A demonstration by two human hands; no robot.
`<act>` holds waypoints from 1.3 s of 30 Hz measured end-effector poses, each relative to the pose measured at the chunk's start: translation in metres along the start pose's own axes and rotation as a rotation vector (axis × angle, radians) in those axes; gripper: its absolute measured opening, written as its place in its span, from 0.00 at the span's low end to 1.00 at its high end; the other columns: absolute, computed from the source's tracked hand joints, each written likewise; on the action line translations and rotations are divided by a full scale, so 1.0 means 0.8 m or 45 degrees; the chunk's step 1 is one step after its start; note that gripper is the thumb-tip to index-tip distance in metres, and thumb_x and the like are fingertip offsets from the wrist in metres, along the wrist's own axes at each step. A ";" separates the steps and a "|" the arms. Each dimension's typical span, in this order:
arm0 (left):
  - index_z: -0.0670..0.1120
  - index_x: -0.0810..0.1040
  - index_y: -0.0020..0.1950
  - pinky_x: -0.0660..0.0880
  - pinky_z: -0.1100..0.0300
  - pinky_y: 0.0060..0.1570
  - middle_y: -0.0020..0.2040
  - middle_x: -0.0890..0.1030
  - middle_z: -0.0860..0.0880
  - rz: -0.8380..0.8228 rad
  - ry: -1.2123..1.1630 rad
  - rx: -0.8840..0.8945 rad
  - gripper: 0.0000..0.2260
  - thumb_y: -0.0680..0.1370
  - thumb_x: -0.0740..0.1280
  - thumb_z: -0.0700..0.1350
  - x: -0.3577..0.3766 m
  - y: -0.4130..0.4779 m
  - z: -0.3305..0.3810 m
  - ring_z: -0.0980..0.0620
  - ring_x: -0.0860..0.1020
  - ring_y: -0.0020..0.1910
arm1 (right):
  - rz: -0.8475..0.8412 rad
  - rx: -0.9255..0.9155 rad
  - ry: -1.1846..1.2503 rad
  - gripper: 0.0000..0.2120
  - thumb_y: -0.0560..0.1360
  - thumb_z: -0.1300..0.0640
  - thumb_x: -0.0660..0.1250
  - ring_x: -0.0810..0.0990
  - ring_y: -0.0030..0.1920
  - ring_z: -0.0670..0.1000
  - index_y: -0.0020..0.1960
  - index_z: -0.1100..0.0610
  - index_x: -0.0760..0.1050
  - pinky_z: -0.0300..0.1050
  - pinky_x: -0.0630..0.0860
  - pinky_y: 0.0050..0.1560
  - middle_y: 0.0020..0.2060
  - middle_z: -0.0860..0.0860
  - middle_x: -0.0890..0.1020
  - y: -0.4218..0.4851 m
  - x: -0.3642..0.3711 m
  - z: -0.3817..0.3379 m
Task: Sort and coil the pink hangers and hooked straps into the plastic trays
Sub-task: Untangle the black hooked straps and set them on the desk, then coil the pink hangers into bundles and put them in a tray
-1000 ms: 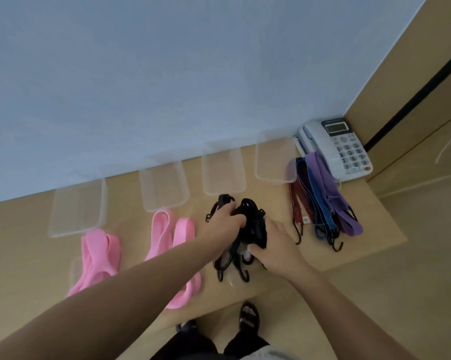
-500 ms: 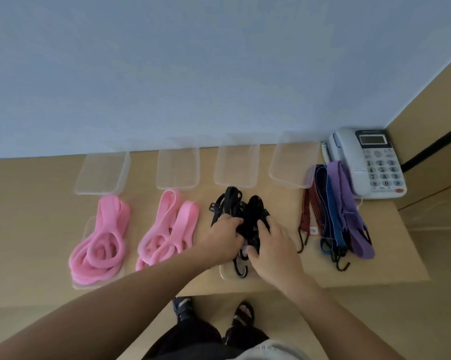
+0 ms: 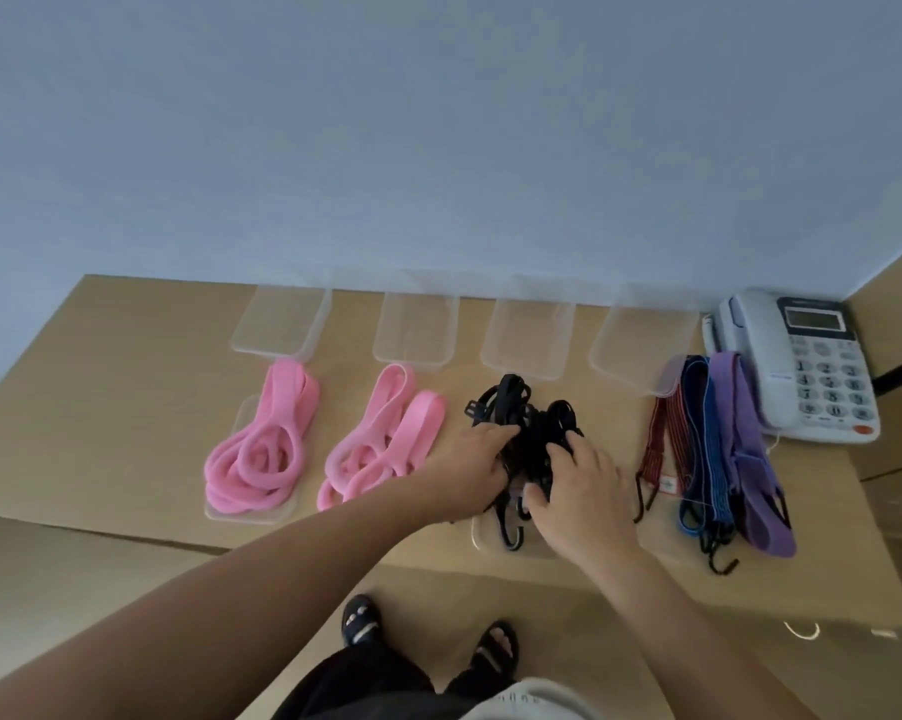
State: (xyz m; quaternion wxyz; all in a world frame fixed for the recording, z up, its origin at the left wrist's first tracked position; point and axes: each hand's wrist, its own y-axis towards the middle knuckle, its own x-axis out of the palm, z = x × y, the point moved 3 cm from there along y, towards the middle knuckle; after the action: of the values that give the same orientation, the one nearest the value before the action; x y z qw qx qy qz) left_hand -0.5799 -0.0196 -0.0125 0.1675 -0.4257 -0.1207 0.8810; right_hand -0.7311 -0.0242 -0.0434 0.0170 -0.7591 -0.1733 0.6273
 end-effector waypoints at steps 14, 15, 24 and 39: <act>0.46 0.75 0.69 0.64 0.69 0.54 0.67 0.77 0.48 0.573 -0.130 -0.296 0.18 0.79 0.62 0.38 -0.163 -0.123 -0.201 0.52 0.75 0.63 | 0.007 -0.536 0.154 0.18 0.79 0.47 0.58 0.70 0.64 0.52 0.65 0.54 0.70 0.46 0.64 0.66 0.63 0.49 0.74 0.025 -0.004 -0.241; 0.45 0.74 0.69 0.64 0.69 0.54 0.67 0.77 0.47 0.565 -0.147 -0.303 0.18 0.79 0.62 0.37 -0.172 -0.130 -0.217 0.50 0.75 0.64 | -0.030 -0.523 0.202 0.19 0.79 0.47 0.59 0.70 0.65 0.51 0.66 0.53 0.69 0.46 0.65 0.66 0.64 0.48 0.73 0.026 0.000 -0.261; 0.45 0.76 0.68 0.68 0.65 0.57 0.66 0.78 0.48 0.292 -0.145 -0.169 0.17 0.79 0.61 0.38 -0.208 -0.152 -0.327 0.51 0.75 0.62 | -0.105 -0.431 0.247 0.10 0.76 0.47 0.62 0.73 0.49 0.48 0.52 0.50 0.77 0.44 0.72 0.49 0.48 0.46 0.77 0.035 0.055 -0.394; 0.49 0.75 0.68 0.72 0.56 0.61 0.66 0.75 0.50 0.026 -0.080 -0.016 0.19 0.77 0.64 0.43 -0.204 -0.122 -0.330 0.52 0.75 0.62 | -0.163 -0.473 -0.102 0.01 0.75 0.56 0.61 0.74 0.47 0.51 0.47 0.52 0.69 0.48 0.76 0.49 0.44 0.49 0.78 0.034 0.102 -0.390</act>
State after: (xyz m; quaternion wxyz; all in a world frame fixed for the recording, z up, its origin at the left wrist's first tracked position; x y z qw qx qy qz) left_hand -0.2575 0.0230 -0.0225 0.1521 -0.3999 -0.1271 0.8949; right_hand -0.4129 0.0334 -0.0611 -0.0904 -0.7111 -0.3346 0.6117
